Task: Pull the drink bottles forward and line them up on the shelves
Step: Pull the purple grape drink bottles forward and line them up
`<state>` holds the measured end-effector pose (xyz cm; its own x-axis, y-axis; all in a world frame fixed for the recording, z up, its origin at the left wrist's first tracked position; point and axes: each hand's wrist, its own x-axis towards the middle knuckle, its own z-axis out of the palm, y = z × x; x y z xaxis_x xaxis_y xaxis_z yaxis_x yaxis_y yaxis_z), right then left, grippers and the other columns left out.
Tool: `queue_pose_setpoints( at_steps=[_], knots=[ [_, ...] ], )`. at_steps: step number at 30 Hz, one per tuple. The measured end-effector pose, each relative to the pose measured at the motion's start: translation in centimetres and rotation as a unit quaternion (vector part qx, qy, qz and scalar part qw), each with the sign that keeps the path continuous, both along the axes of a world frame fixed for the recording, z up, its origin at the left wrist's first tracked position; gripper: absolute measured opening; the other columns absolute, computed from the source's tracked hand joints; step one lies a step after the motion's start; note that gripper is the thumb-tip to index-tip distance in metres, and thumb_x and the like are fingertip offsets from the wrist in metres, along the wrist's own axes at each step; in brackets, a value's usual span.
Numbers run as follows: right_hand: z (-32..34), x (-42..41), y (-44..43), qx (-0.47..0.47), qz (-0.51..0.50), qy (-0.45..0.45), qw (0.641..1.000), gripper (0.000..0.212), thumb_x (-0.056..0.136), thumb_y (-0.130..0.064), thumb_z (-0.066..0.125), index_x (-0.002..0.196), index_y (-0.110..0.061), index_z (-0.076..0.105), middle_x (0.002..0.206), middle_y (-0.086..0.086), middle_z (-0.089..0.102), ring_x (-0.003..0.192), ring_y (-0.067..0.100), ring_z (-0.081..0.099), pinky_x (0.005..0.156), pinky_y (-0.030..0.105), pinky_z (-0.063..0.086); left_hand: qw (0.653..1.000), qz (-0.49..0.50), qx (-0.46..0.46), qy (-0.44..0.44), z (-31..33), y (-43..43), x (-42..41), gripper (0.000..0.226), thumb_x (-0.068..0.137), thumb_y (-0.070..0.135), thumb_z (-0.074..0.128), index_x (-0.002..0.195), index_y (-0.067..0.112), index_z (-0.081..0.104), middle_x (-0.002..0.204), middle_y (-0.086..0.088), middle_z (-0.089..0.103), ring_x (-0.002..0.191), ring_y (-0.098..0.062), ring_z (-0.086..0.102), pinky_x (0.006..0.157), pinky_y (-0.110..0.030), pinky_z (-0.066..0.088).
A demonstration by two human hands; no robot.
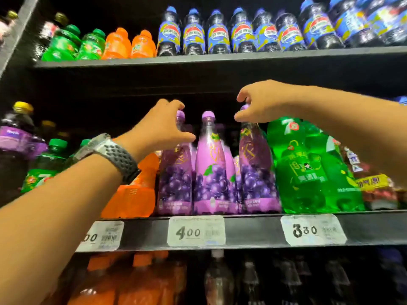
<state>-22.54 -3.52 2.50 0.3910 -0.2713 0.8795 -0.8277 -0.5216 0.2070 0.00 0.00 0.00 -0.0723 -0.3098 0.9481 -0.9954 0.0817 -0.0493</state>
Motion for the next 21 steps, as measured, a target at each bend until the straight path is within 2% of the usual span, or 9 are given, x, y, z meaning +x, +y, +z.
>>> queue_pose_setpoints(
  at_steps=[2,4,8,9,11,13,16,18,21],
  knots=[
    [0.2,-0.2,-0.1,0.006,-0.018,0.023,1.0,0.048,0.083,-0.039,0.063,0.116,-0.003,0.062,0.114,0.018,0.064,0.106,0.034,0.058,0.086,0.034,0.046,1.0,-0.003,-0.006,-0.012,-0.1,0.0,0.3,0.076,0.069,0.032,0.079,0.134,0.013,0.045,0.125,-0.011,0.048,0.099,-0.028,0.061,0.084,-0.03,0.046],
    [0.1,-0.5,-0.3,0.026,-0.023,0.029,0.999,0.05,0.08,-0.04,0.068,0.111,-0.001,0.063,0.108,0.019,0.066,0.1,0.035,0.059,0.084,0.037,0.049,1.0,-0.006,0.009,-0.003,-0.4,0.2,0.7,0.075,0.068,0.029,0.08,0.134,0.015,0.046,0.127,-0.009,0.046,0.1,-0.026,0.06,0.088,-0.034,0.05],
    [0.7,-1.1,-1.0,0.045,0.013,0.023,0.999,0.06,0.077,-0.034,0.074,0.129,-0.011,0.053,0.121,0.009,0.061,0.105,0.027,0.058,0.079,0.024,0.041,0.998,0.052,-0.019,-0.014,0.0,0.3,0.0,0.068,0.071,0.037,0.073,0.132,0.018,0.05,0.131,-0.009,0.047,0.115,-0.029,0.051,0.099,-0.04,0.043],
    [1.0,-1.3,-1.2,0.048,0.019,0.029,0.998,0.057,0.077,-0.033,0.073,0.127,-0.012,0.055,0.119,0.008,0.063,0.101,0.025,0.059,0.078,0.025,0.042,0.996,0.07,-0.042,-0.029,0.1,0.2,-0.5,0.064,0.074,0.041,0.069,0.131,0.017,0.051,0.131,-0.01,0.049,0.119,-0.03,0.047,0.102,-0.039,0.039],
    [1.5,-1.6,-1.3,0.066,0.027,0.034,0.997,0.042,0.081,-0.031,0.067,0.116,-0.007,0.063,0.108,0.011,0.069,0.095,0.028,0.063,0.081,0.035,0.051,0.994,0.061,-0.067,-0.055,0.1,-0.1,-2.2,0.061,0.079,0.049,0.063,0.13,0.017,0.053,0.13,-0.009,0.051,0.121,-0.028,0.046,0.103,-0.037,0.036],
    [1.9,-1.8,-1.6,0.095,0.034,0.027,0.995,0.03,0.085,-0.026,0.06,0.106,-0.005,0.067,0.098,0.015,0.071,0.093,0.031,0.066,0.084,0.042,0.053,0.995,0.058,-0.05,-0.068,0.2,-1.1,-4.1,0.066,0.079,0.059,0.059,0.132,0.018,0.051,0.13,-0.008,0.051,0.12,-0.028,0.048,0.103,-0.039,0.037],
    [2.0,-1.4,-2.2,0.124,0.063,0.022,0.99,0.022,0.089,-0.021,0.057,0.099,-0.005,0.069,0.093,0.013,0.072,0.087,0.027,0.07,0.084,0.037,0.053,0.996,0.063,-0.003,-0.065,0.1,-2.7,-5.8,0.082,0.074,0.068,0.059,0.137,0.019,0.043,0.135,-0.009,0.047,0.125,-0.027,0.046,0.106,-0.037,0.035],
    [2.0,-1.1,-2.5,0.125,0.086,0.006,0.988,0.023,0.09,-0.023,0.058,0.099,-0.005,0.07,0.091,0.011,0.073,0.083,0.022,0.071,0.081,0.032,0.053,0.997,0.051,0.013,-0.064,0.0,-3.5,-6.1,0.088,0.072,0.068,0.062,0.14,0.017,0.039,0.137,-0.009,0.043,0.125,-0.025,0.045,0.102,-0.032,0.034],
    [1.8,-0.3,-3.0,0.114,0.06,-0.005,0.992,0.034,0.09,-0.036,0.059,0.1,-0.005,0.069,0.09,0.01,0.074,0.085,0.021,0.071,0.081,0.029,0.051,0.996,0.049,0.037,-0.067,-0.2,-3.9,-5.9,0.09,0.073,0.056,0.069,0.145,0.016,0.032,0.143,-0.009,0.035,0.129,-0.026,0.041,0.104,-0.032,0.034]
  ],
)
